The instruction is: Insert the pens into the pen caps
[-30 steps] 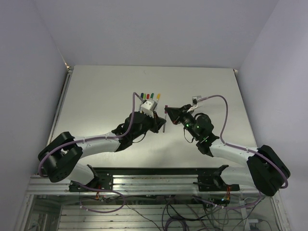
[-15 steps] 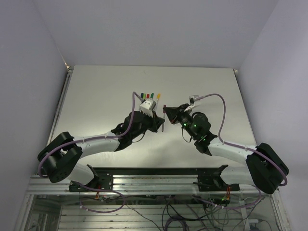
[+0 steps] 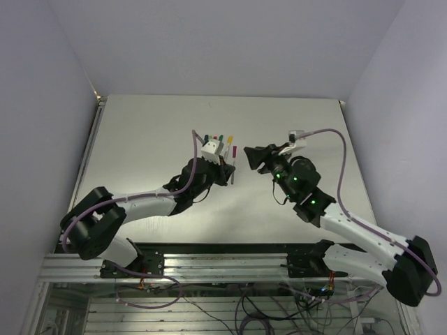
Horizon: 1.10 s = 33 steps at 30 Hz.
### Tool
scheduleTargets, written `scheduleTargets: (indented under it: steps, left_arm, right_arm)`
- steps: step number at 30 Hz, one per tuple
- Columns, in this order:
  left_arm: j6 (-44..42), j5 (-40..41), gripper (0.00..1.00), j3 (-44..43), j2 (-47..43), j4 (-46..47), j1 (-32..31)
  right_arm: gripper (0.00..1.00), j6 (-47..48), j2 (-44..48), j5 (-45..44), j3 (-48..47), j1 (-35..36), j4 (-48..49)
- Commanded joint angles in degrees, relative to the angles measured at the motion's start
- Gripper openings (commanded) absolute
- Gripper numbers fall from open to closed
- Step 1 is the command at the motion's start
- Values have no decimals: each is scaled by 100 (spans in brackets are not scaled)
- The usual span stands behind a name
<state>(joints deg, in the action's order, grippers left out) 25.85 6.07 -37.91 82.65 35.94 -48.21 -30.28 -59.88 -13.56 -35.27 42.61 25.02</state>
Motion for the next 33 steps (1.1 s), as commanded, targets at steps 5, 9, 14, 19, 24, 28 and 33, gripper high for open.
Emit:
scheduleTargets:
  steps: [5, 9, 14, 19, 24, 28, 33]
  left_arm:
    - [-300, 642, 7, -1337, 1197, -1329, 15]
    - [-596, 815, 7, -2318, 2033, -1923, 17]
    - [-807, 1273, 7, -3521, 3011, -2840, 43]
    - [-889, 1481, 7, -4276, 3671, -3341, 127]
    - [-805, 1495, 7, -4823, 4110, -3650, 296]
    - [-840, 1516, 7, -5192, 4447, -3887, 373]
    - [-781, 1520, 7, -5456, 4771, -4001, 488]
  right_arm:
    - [47, -267, 1058, -1438, -21, 19, -1781]
    - [47, -436, 1482, -1620, 246, 20, -2040]
    - [47, -604, 1718, -1774, 349, 23, -2355]
    - [47, -610, 1761, -1828, 378, 22, -2463]
    - [47, -643, 1660, -1805, 422, 20, -2426]
    - [47, -710, 1536, -1742, 463, 23, -2373]
    - [47, -753, 1434, -1687, 509, 23, -2326]
